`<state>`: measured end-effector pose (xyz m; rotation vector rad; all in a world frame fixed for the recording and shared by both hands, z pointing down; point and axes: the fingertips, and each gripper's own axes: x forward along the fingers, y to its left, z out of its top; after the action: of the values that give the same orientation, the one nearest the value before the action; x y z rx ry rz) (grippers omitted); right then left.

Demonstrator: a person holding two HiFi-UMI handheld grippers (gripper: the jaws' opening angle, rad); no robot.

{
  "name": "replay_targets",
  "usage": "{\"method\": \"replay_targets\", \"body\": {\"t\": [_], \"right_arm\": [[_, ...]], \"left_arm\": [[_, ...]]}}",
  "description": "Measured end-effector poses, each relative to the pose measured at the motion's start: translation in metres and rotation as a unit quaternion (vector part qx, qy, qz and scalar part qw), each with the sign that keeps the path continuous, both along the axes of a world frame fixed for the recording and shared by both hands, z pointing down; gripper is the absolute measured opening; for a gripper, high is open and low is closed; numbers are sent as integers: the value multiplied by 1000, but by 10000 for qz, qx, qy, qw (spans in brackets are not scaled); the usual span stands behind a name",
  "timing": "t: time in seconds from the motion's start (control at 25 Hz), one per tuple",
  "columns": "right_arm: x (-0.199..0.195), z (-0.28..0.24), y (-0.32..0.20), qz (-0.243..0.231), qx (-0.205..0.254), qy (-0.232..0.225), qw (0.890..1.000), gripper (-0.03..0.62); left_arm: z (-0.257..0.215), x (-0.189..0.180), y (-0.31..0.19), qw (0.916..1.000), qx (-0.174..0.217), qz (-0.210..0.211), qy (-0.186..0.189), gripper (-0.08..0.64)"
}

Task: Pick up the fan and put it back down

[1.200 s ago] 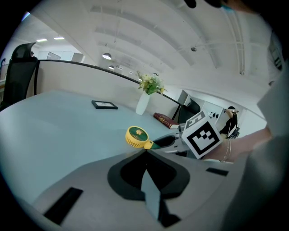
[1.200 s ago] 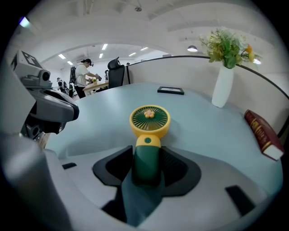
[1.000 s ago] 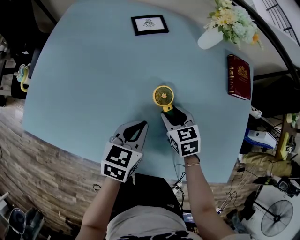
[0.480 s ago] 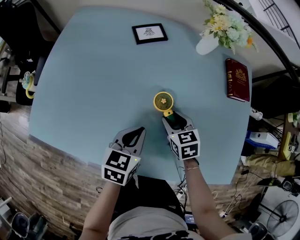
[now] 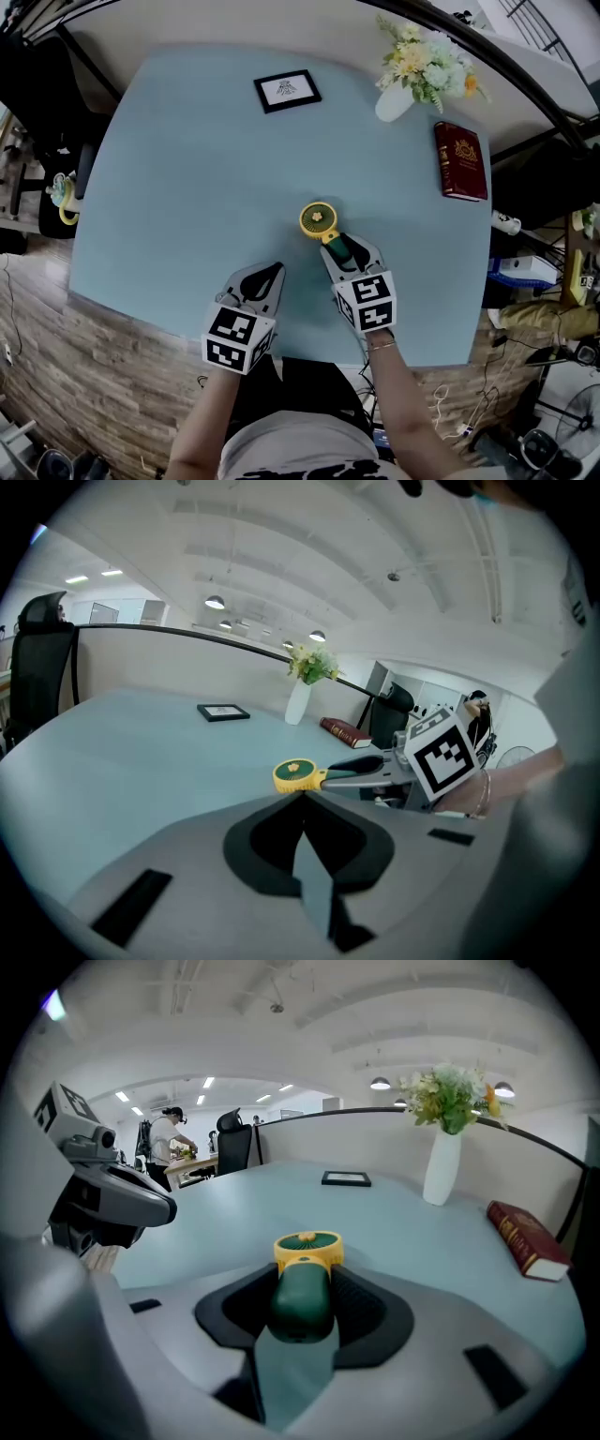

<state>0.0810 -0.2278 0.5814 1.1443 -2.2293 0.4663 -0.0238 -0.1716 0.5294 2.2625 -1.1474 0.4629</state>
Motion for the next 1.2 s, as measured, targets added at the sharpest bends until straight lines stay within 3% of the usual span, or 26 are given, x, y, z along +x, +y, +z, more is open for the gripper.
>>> {"method": "replay_targets", "body": {"t": [0.68, 1.2], "right_arm": [[-5, -85, -4, 315, 1011, -211, 9942, 178], [-6, -176, -10, 308, 1896, -495, 9801, 179]], "left_arm": [[-50, -2, -10, 9978, 567, 338, 54, 11], [-102, 9, -27, 9921, 1160, 450, 163, 11]]}}
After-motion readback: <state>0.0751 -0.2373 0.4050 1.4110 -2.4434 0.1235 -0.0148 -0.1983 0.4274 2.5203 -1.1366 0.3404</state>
